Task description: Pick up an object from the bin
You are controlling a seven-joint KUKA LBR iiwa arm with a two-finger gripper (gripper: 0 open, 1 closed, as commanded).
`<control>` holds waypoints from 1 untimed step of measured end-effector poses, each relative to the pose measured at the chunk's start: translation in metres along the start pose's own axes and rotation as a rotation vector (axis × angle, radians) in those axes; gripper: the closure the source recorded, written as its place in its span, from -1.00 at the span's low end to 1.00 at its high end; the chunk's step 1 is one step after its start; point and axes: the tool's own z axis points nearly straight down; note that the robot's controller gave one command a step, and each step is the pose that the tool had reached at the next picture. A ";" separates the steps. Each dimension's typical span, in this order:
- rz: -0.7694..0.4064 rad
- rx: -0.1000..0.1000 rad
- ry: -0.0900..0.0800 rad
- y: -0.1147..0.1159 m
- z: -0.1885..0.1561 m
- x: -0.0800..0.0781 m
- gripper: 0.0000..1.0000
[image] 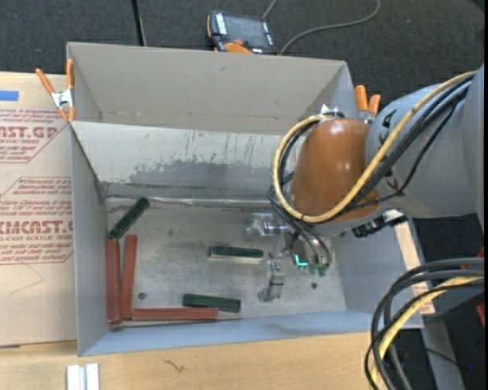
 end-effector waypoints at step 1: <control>-0.112 -0.001 -0.008 0.039 0.065 -0.049 -1.00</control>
Offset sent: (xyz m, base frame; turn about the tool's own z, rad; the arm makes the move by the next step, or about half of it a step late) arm 0.0480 0.0363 -0.0621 -0.1093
